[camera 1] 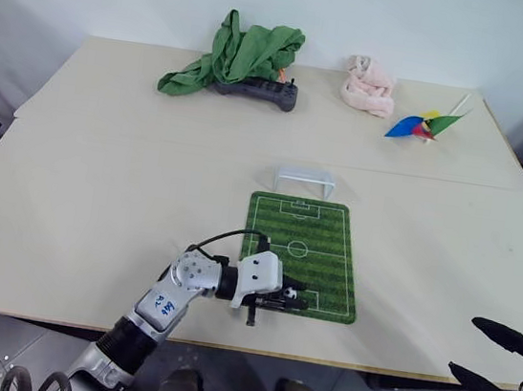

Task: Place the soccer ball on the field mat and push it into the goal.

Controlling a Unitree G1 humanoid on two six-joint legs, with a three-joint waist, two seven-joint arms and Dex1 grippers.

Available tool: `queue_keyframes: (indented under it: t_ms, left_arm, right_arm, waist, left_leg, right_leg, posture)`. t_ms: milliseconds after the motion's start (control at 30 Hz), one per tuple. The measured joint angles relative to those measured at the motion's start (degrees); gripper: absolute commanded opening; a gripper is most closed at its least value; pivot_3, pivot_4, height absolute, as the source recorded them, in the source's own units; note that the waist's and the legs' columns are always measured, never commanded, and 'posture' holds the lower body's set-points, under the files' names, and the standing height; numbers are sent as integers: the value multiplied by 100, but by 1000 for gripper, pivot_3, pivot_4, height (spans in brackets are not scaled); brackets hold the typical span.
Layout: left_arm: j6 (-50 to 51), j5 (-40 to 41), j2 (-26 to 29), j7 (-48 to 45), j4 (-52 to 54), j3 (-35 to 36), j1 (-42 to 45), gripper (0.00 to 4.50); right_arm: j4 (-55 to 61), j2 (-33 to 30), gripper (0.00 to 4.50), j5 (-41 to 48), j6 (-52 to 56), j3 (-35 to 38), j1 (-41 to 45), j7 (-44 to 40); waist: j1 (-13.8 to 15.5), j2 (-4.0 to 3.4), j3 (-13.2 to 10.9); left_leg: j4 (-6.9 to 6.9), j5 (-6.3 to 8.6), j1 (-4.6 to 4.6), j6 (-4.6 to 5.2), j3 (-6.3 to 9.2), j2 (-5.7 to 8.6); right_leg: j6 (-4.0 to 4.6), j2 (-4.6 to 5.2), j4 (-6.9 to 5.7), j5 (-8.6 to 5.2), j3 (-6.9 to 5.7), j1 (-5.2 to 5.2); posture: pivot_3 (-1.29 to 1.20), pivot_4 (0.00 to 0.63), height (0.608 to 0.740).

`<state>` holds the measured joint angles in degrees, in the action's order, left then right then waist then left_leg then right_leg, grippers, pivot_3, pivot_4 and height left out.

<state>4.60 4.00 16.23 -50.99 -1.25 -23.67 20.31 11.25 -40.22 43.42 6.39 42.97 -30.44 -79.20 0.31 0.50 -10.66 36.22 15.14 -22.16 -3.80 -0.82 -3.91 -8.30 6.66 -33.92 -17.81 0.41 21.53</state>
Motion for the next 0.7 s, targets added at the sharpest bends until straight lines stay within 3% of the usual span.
queue_keyframes:
  t_ms: [667,700]
  left_arm:
    - [-320,-223,-225,215,-210,-111,-54,864]
    - [-335,-223,-224,205,-210,-124,-54,1214]
  right_arm:
    - [204,-5,4500,72,132,2,80,236]
    - [204,-5,4500,72,132,2,80,237]
  waist:
    - [108,-6,4]
    - [108,-7,4]
  left_leg:
    - [4,-2,1,2,0,0]
    - [4,-2,1,2,0,0]
  right_leg:
    - [6,0,1,-3,0,-3]
    - [6,0,1,-3,0,-3]
  posture:
    - [0,150,740]
    - [0,150,740]
